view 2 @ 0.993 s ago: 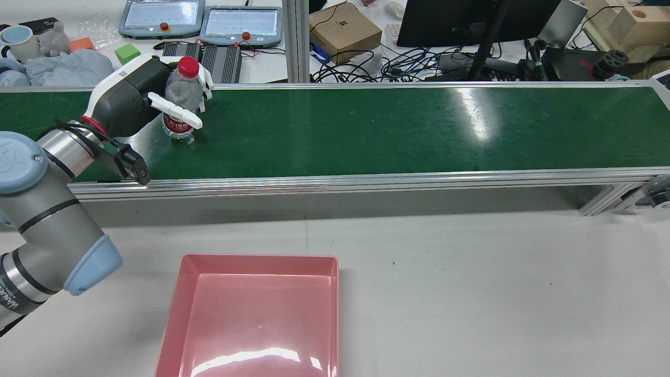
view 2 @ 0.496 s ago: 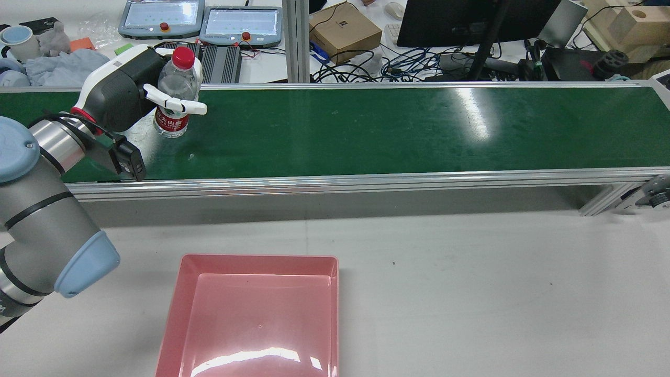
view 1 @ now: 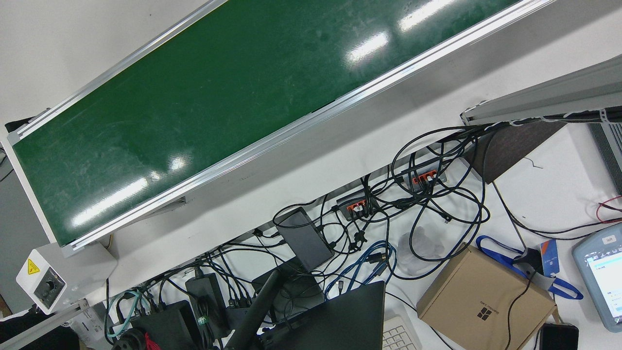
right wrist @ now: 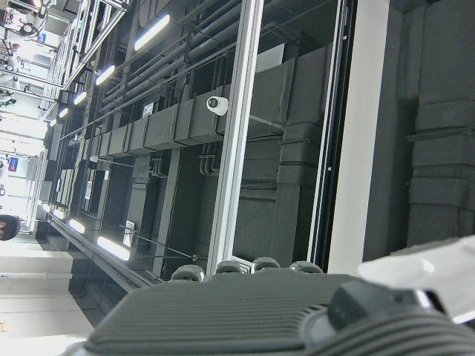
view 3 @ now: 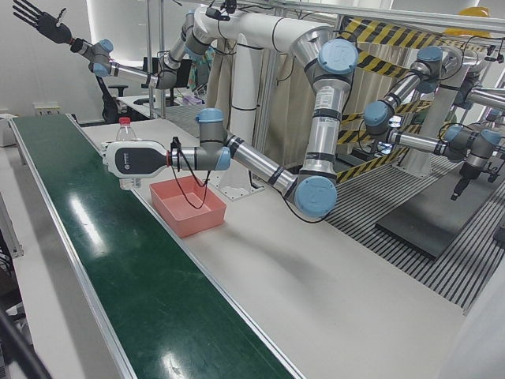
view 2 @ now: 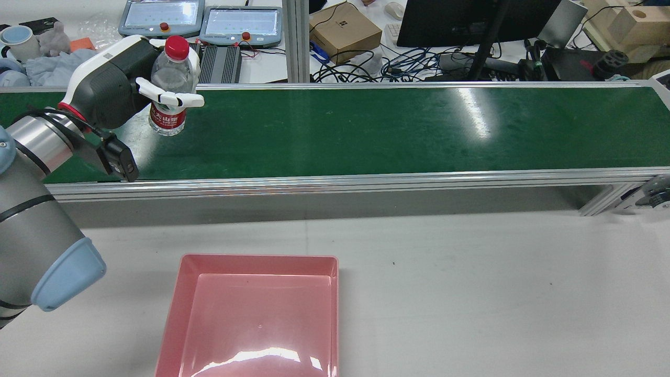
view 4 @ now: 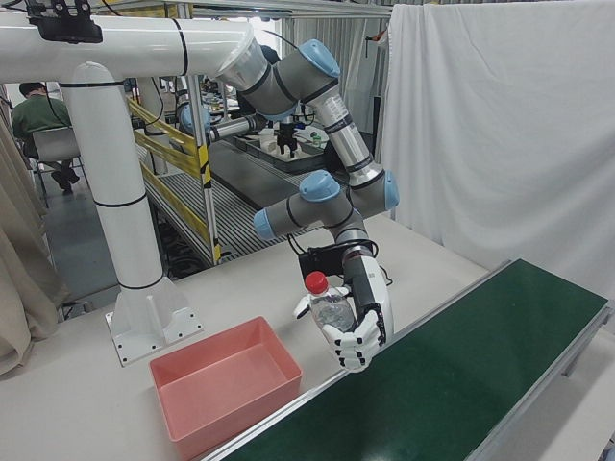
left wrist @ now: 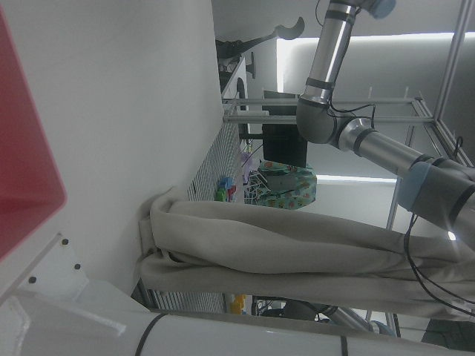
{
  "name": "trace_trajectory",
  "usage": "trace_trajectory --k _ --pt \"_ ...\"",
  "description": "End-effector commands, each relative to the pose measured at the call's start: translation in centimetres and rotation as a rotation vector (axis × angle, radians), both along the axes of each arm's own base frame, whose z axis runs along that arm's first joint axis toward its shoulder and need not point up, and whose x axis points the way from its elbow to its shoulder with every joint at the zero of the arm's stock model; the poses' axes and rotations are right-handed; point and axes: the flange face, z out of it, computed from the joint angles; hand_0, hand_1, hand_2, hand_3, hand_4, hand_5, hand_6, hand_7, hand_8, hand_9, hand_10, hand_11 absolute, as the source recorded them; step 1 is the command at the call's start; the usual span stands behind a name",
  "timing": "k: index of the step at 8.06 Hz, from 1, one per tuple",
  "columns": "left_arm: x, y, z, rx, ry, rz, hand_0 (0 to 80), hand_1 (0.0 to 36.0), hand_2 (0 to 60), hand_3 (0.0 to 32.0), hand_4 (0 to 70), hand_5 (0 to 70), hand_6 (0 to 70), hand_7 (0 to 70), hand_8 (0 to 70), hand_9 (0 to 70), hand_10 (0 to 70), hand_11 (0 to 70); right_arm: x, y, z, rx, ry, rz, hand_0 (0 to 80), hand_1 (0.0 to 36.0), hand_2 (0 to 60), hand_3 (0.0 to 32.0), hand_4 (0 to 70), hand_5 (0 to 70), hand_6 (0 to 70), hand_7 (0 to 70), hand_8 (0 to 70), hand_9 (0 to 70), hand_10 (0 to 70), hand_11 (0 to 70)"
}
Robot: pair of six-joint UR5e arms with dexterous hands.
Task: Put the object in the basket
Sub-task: 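Close the left hand's fingers around the bottle and lift it, then carry the held bottle with the left hand over the pink tray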
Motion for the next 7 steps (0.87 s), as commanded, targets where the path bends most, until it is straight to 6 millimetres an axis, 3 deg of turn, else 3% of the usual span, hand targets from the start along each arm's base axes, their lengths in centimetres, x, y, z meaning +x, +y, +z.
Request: trace_trajectory --k 1,2,5,7 --pt "0.4 7.1 -0.9 0.046 0.042 0.099 62.2 19.9 23.9 0.0 47.2 57.0 53.0 52.8 52.6 63.3 49.4 70.0 0.0 0.0 0.0 0.000 0.000 0.000 0.0 0.0 0.0 0.0 0.0 0.0 0.0 0.0 0.0 0.0 0.0 0.0" --pt "2.0 9.4 -1.3 0.062 0.058 0.155 62.3 19.9 21.7 0.0 46.1 55.4 51.7 51.7 51.5 62.0 48.3 69.3 0.0 0.0 0.0 0.000 0.000 0.000 0.0 0.0 0.0 0.0 0.0 0.0 0.0 0.0 0.0 0.0 0.0 0.0" --pt "9.7 15.5 -2.1 0.084 0.086 0.336 63.3 18.7 11.6 0.0 43.6 50.1 46.9 48.2 48.3 58.3 46.7 67.1 0.0 0.0 0.0 0.000 0.000 0.000 0.0 0.0 0.0 0.0 0.0 0.0 0.0 0.0 0.0 0.0 0.0 0.0" --pt "13.3 18.7 -2.1 0.062 0.103 0.298 62.3 17.3 8.4 0.0 44.5 50.5 46.0 48.1 46.0 56.3 44.7 64.0 0.0 0.0 0.0 0.000 0.000 0.000 0.0 0.0 0.0 0.0 0.0 0.0 0.0 0.0 0.0 0.0 0.0 0.0"
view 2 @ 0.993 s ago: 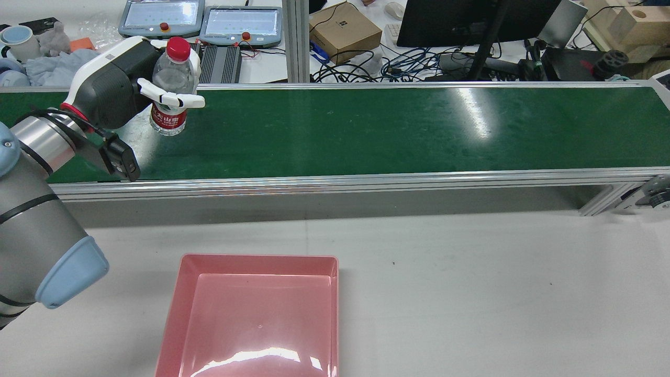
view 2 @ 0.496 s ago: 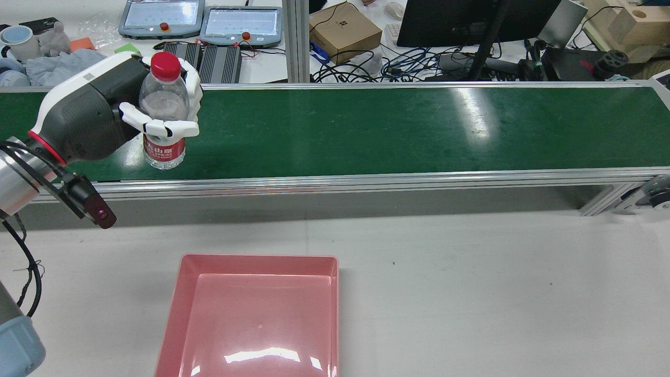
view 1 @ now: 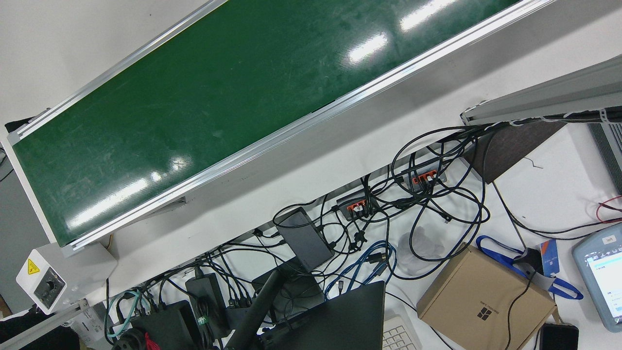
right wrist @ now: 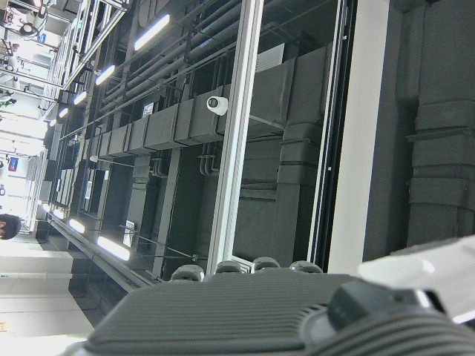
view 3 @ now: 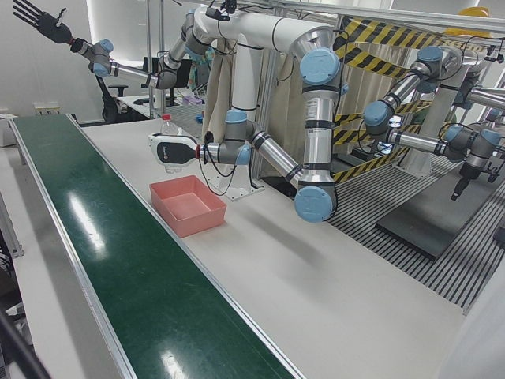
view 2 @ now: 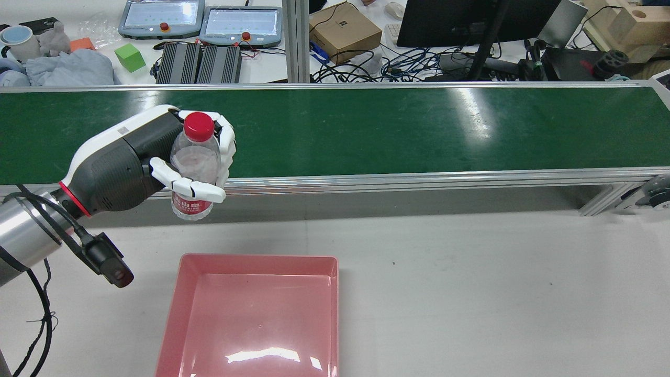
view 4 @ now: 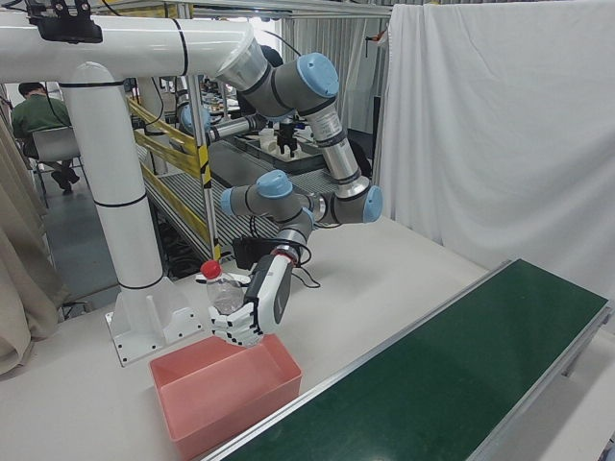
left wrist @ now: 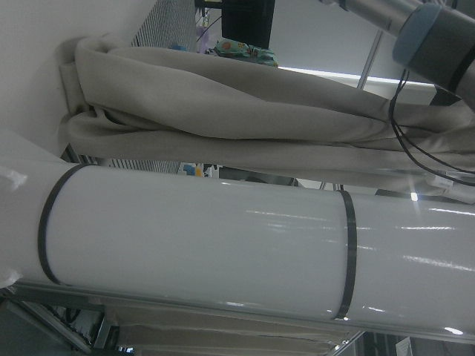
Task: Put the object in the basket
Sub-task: 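Carry the held bottle with the left hand over the pink tray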
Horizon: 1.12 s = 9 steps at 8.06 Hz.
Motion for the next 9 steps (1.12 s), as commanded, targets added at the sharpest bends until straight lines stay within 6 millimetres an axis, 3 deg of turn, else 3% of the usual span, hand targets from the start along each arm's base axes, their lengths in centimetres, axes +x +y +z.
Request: trace_trajectory --k 1,2,3,4,5,7,9 --pt "4.2 3.8 0.1 -0.041 0.024 -0.028 59.9 17.3 14.9 0.0 46.1 51.6 47.2 49.2 45.7 56.0 44.1 63.1 0.0 0.0 0.0 0.000 0.000 0.000 0.0 0.0 0.0 0.0 0.0 0.0 0.0 0.0 0.0 0.0 0.0 0.0" --pt "4.4 3.9 0.0 -0.038 0.038 -0.028 59.6 16.1 10.0 0.0 44.8 49.6 45.5 47.8 43.9 53.8 42.5 60.7 0.0 0.0 0.0 0.000 0.000 0.000 0.0 0.0 0.0 0.0 0.0 0.0 0.0 0.0 0.0 0.0 0.0 0.0" --pt "4.5 3.8 -0.4 -0.026 0.075 -0.028 58.3 13.0 0.0 0.0 40.3 43.0 39.1 42.5 38.3 47.5 37.6 53.8 0.0 0.0 0.0 0.000 0.000 0.000 0.0 0.0 0.0 0.0 0.0 0.0 0.0 0.0 0.0 0.0 0.0 0.0" --pt "4.6 3.8 -0.2 -0.018 0.112 -0.024 53.7 9.5 0.0 0.0 34.0 33.4 25.5 31.9 27.0 35.1 29.2 43.0 0.1 0.0 0.0 0.000 0.000 0.001 0.0 0.0 0.0 0.0 0.0 0.0 0.0 0.0 0.0 0.0 0.0 0.0" --pt "4.6 4.0 1.1 -0.014 0.134 -0.019 50.0 6.5 0.0 0.0 28.6 30.0 16.5 22.4 18.8 24.3 23.0 34.0 0.0 0.0 0.0 0.000 0.000 0.000 0.0 0.0 0.0 0.0 0.0 0.0 0.0 0.0 0.0 0.0 0.0 0.0" --pt "4.4 3.9 1.3 -0.011 0.144 -0.017 46.9 1.1 0.0 0.0 21.8 28.5 9.6 11.0 10.5 12.7 17.0 25.1 0.0 0.0 0.0 0.000 0.000 0.000 0.0 0.0 0.0 0.0 0.0 0.0 0.0 0.0 0.0 0.0 0.0 0.0" --pt "4.3 3.9 1.3 -0.007 0.148 -0.014 43.9 0.0 0.0 0.0 19.2 26.0 6.9 5.5 6.5 7.4 14.4 21.0 0.0 0.0 0.0 0.000 0.000 0.000 0.0 0.0 0.0 0.0 0.0 0.0 0.0 0.0 0.0 0.0 0.0 0.0"
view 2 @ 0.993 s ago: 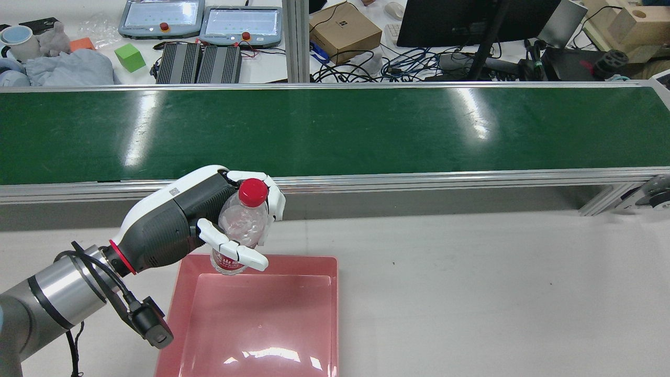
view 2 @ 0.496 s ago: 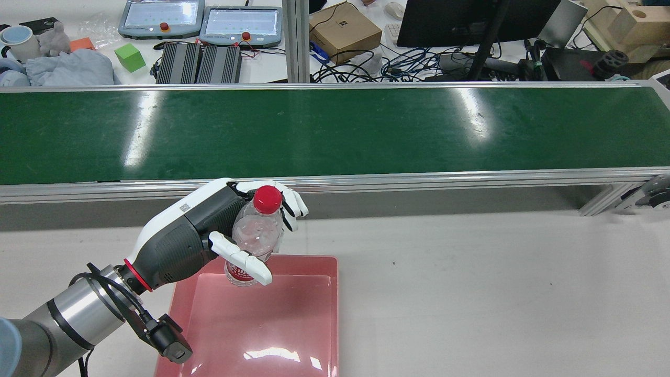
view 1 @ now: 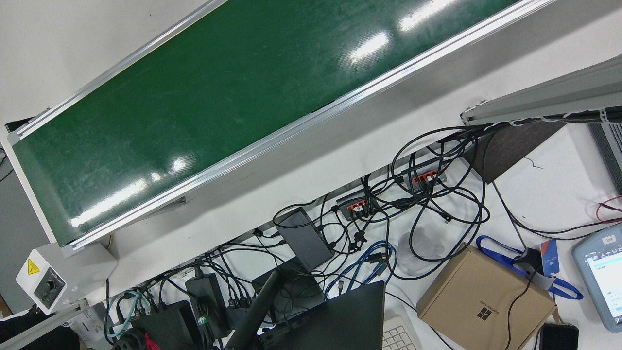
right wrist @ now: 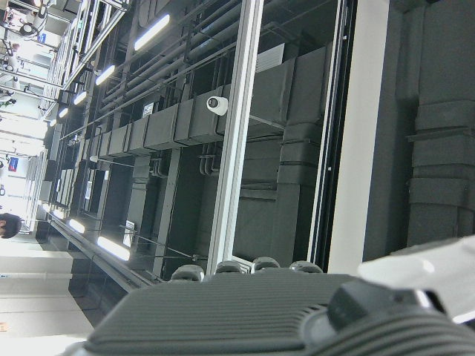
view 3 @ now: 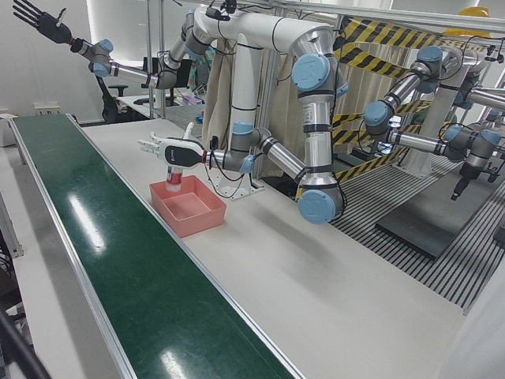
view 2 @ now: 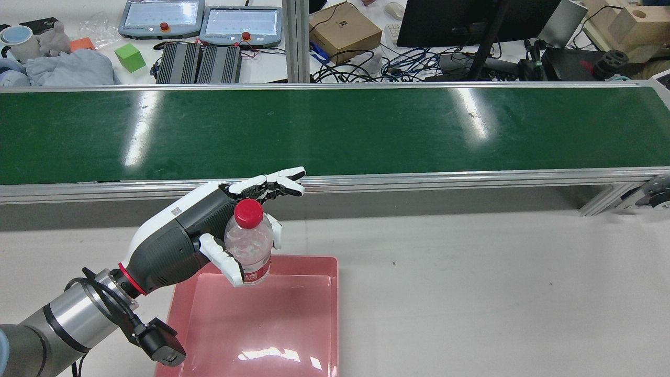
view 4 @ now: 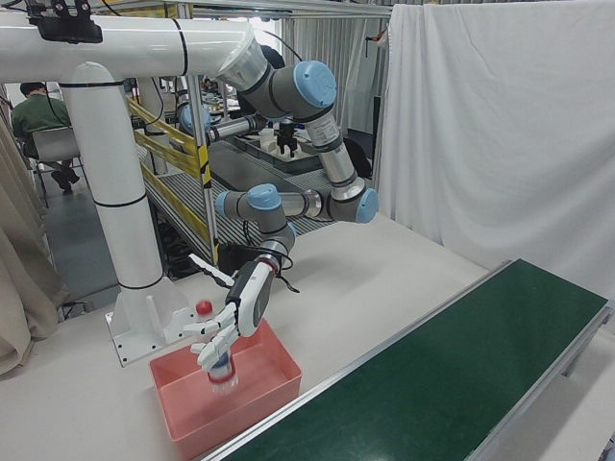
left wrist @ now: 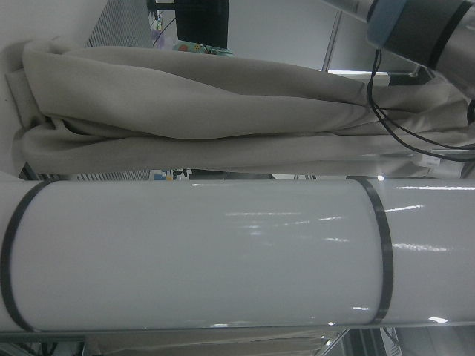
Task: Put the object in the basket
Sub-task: 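Open the left hand to release the bottle into the tray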
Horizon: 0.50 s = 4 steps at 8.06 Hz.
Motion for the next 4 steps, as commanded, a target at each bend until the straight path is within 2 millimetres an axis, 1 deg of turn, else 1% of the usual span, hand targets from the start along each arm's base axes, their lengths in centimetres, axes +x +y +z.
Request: trace_trajectory --k 1,2,4 --pt "-0.01 -0.04 0.27 0.004 0.006 0.002 41.7 0.0 0.0 0.0 18.4 24.9 6.1 3.9 5.4 6.1 13.4 19.4 0.00 0.00 0.00 0.000 0.000 0.000 0.0 0.0 0.0 0.0 0.0 0.0 0.0 0.0 0.0 0.0 0.0 0.0" --pt "-0.01 -0.04 0.27 0.004 0.006 0.002 40.0 0.0 0.0 0.0 17.9 24.3 5.4 2.9 4.6 5.3 12.7 18.2 0.00 0.00 0.00 0.000 0.000 0.000 0.0 0.0 0.0 0.0 0.0 0.0 0.0 0.0 0.0 0.0 0.0 0.0" --pt "-0.01 -0.04 0.25 0.004 0.008 0.003 39.5 0.0 0.0 0.0 17.4 24.7 5.1 2.6 4.2 4.8 12.3 17.6 0.00 0.00 0.00 0.000 0.000 0.000 0.0 0.0 0.0 0.0 0.0 0.0 0.0 0.0 0.0 0.0 0.0 0.0"
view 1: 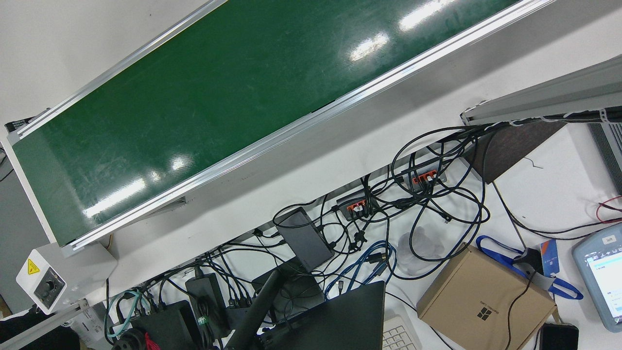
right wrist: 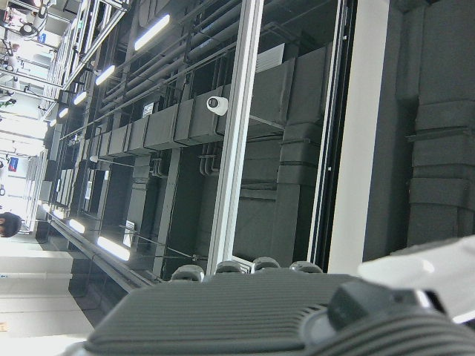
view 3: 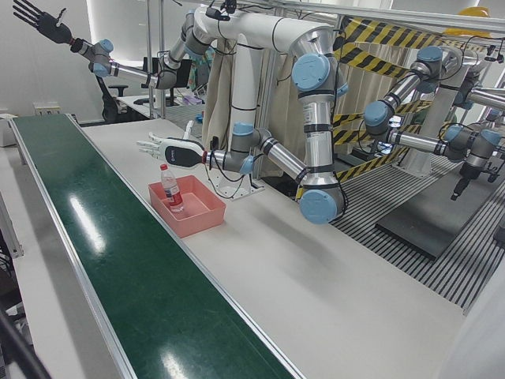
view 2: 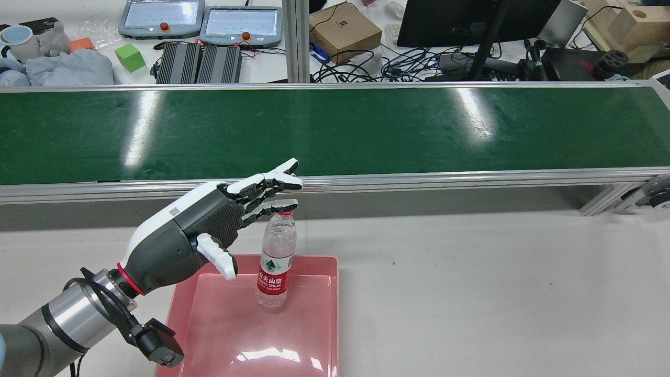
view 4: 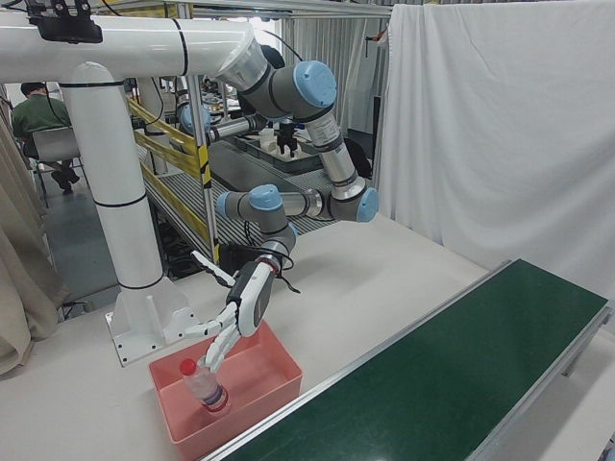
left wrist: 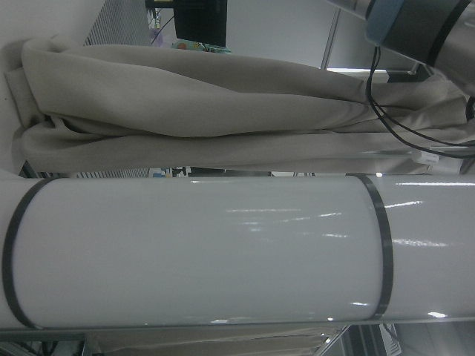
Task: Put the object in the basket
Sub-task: 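Open the left hand to release the bottle into the tray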
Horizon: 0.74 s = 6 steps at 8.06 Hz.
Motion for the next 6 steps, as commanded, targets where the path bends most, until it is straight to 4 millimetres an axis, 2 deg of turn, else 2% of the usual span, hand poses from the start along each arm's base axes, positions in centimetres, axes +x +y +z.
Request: trace_trajectory --k 1,3,6 --pt "0.05 -0.02 0.07 -0.002 0.001 0.002 40.3 0.0 0.0 0.0 19.4 25.8 5.9 3.0 5.2 5.2 12.7 18.2 0.07 0.05 0.00 0.000 0.000 0.002 0.0 0.0 0.0 0.0 0.0 0.0 0.0 0.0 0.0 0.0 0.0 0.0" --pt "0.06 -0.01 0.05 0.000 0.003 0.003 40.1 0.0 0.0 0.0 19.0 25.7 5.7 2.6 4.9 4.9 12.1 17.3 0.00 0.00 0.00 0.000 0.000 0.000 0.0 0.0 0.0 0.0 0.0 0.0 0.0 0.0 0.0 0.0 0.0 0.0" --pt "0.07 -0.17 0.05 -0.004 0.013 0.005 40.1 0.0 0.0 0.0 18.1 21.4 4.8 1.0 2.9 2.7 9.2 13.2 0.07 0.05 0.00 0.000 0.000 0.002 0.0 0.0 0.0 0.0 0.0 0.0 0.0 0.0 0.0 0.0 0.0 0.0"
